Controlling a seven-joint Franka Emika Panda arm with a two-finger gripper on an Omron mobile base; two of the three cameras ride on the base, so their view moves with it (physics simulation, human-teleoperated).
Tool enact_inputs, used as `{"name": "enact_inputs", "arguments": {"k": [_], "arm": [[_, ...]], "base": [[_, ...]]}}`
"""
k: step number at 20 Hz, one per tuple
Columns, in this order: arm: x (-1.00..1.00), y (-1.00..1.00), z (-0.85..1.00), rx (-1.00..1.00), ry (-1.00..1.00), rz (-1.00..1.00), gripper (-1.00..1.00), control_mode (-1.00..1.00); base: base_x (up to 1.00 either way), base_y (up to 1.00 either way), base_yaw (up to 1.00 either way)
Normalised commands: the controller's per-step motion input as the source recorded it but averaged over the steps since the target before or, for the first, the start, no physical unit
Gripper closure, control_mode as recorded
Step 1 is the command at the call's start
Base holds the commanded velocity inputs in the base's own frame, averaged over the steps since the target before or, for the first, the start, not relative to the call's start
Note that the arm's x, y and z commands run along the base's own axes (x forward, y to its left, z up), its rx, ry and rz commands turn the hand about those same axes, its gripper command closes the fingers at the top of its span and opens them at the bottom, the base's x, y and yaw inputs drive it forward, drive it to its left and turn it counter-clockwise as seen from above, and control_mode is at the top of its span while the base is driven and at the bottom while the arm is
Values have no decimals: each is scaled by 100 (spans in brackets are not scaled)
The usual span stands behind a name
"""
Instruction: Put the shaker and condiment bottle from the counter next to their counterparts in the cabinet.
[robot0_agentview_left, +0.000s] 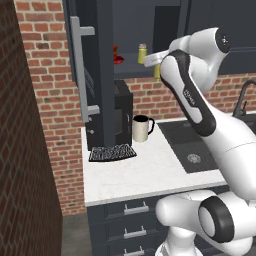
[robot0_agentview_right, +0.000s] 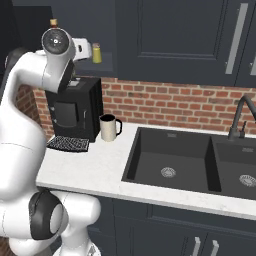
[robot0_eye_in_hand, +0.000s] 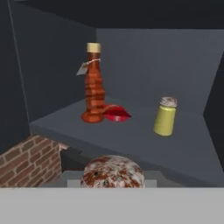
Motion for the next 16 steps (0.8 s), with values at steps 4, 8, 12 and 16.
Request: {"name": "enact_inputs", "arguments": {"k": [4, 8, 12, 16], "arm": [[12, 0, -1, -4, -13, -3, 100, -100], [19, 2, 0, 0, -4, -19, 100, -100], [32, 4, 0, 0, 0, -23, 100, -100], [31, 2, 0, 0, 0, -20, 100, -100]], "base": [[0, 0, 0], [0, 0, 0], [0, 0, 0], [0, 0, 0]]}}
